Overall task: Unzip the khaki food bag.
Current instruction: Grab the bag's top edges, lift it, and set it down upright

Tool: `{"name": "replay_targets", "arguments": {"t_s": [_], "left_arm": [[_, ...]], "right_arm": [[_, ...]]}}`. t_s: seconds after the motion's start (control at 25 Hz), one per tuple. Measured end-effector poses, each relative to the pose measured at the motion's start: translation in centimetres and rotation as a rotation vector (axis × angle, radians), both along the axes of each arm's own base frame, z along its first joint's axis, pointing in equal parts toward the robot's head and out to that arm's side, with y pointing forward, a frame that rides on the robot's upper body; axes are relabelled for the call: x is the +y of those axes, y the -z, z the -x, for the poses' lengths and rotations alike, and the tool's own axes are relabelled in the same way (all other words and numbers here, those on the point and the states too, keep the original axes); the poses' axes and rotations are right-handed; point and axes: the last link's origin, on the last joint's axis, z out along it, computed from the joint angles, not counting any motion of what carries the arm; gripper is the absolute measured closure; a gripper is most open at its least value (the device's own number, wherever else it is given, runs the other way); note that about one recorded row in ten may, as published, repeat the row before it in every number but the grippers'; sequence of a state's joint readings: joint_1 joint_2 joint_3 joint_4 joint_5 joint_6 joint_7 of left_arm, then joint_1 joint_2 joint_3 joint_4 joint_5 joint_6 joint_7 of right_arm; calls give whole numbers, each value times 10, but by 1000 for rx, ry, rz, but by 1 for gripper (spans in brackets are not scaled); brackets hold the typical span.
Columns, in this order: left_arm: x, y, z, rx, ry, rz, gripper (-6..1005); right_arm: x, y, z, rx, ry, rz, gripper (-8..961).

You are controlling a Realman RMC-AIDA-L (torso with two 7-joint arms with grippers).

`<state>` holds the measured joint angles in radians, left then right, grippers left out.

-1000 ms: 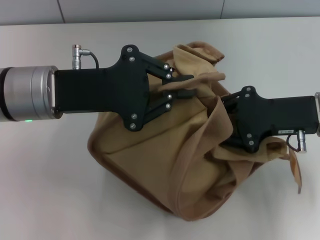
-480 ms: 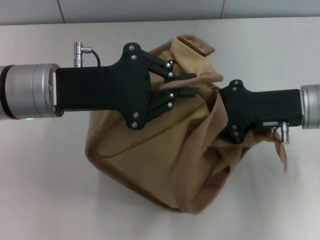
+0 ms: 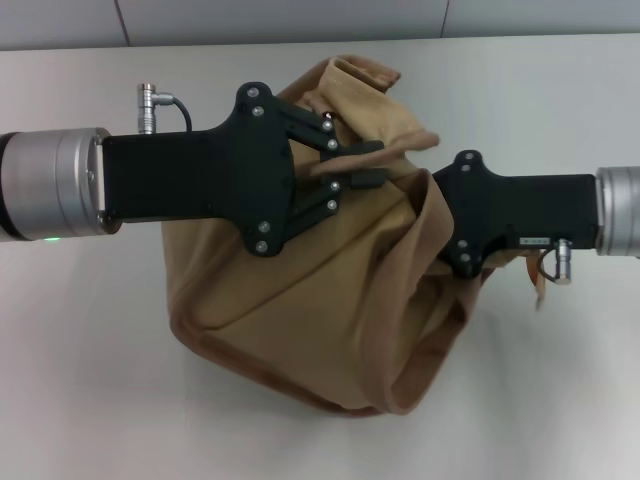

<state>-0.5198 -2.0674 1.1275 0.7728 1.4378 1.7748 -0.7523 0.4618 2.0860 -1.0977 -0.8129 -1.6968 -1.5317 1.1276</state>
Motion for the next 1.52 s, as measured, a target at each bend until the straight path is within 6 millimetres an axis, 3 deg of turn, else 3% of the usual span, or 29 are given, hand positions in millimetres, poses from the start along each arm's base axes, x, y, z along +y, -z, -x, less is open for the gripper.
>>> {"name": "replay_targets", "arguments": {"t_s": [0.2, 0.44, 0.84, 1.08, 1.28, 1.52], "left_arm": [[0, -1, 1, -5, -4, -4, 914], [-2, -2, 2, -9, 2, 1, 914], [-4, -2, 2, -16, 14, 7, 914], [-5, -4, 2, -22, 21, 7, 913], [-6, -4, 1, -26, 27, 10, 913], [-6, -4, 0, -29, 32, 15, 913]], "right_arm": [[-10, -6, -6, 19, -5, 13, 956], [-11, -11, -11, 23, 12, -9, 888], [-10, -10, -4, 16, -21, 10, 668], [-14, -4, 2, 9, -54, 56, 437], [-9, -3, 7, 34, -45, 34, 353], [-5, 5, 13, 35, -44, 33, 448]]}}
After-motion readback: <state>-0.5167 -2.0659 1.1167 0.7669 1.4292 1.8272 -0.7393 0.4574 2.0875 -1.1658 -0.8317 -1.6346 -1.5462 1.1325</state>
